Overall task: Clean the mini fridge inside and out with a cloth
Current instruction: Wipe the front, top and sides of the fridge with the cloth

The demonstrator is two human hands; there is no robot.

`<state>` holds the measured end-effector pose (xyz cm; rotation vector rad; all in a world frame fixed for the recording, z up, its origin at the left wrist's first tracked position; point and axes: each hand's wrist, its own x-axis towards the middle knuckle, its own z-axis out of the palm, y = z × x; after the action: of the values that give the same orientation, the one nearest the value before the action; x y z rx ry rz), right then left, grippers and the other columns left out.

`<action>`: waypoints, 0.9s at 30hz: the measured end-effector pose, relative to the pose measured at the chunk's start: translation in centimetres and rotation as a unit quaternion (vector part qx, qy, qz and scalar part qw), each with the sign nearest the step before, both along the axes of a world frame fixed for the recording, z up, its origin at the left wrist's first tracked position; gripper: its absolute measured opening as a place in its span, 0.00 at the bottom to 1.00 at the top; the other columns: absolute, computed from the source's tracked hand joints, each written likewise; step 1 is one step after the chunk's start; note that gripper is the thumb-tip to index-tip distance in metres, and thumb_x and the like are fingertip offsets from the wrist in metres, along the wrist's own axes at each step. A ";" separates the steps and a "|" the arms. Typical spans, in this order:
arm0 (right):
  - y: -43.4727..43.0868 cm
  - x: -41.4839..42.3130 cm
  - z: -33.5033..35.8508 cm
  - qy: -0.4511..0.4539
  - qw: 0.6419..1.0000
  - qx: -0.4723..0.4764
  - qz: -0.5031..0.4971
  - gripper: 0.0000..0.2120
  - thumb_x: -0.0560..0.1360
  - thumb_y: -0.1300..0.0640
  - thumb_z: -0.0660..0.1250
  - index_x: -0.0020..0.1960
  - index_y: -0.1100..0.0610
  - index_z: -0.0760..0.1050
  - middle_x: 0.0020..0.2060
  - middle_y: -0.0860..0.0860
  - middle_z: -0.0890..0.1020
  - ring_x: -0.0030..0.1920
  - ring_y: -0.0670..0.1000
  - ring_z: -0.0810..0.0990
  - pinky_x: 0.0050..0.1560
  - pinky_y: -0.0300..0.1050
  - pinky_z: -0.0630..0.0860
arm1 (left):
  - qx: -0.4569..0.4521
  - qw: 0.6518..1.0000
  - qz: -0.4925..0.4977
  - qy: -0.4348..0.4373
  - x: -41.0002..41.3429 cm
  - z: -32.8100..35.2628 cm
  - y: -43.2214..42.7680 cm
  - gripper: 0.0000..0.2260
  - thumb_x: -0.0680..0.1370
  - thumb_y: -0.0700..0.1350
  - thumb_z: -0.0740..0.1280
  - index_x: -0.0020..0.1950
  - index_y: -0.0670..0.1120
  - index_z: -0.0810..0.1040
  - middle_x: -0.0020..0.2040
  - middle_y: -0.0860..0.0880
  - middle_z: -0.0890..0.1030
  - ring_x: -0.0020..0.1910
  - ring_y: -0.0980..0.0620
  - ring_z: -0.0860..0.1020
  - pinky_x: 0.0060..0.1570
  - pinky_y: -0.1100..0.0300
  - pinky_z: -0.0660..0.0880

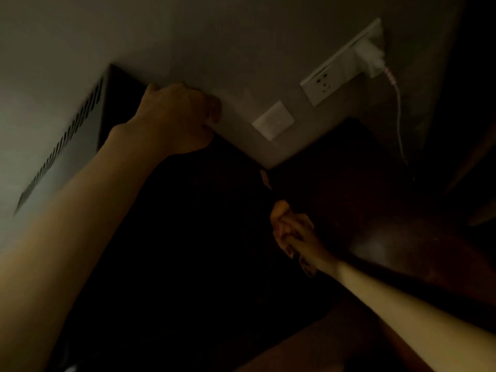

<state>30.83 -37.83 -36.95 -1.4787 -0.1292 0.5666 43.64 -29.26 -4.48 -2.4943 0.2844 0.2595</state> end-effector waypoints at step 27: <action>-1.3 -11.7 25.1 -0.321 0.947 -0.008 -0.019 0.24 0.71 0.48 0.57 0.65 0.34 0.58 0.65 0.51 0.59 0.64 0.59 0.62 0.61 0.63 0.67 | 0.082 0.977 -0.128 -0.149 -8.9 7.8 1.1 0.13 0.76 0.49 0.63 0.59 0.50 0.77 0.59 0.47 0.78 0.62 0.43 0.71 0.55 0.48 0.66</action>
<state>19.13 -39.16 -11.82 -1.6318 -0.6044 0.0337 34.77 -28.20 3.32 -2.2631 0.4337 -0.1889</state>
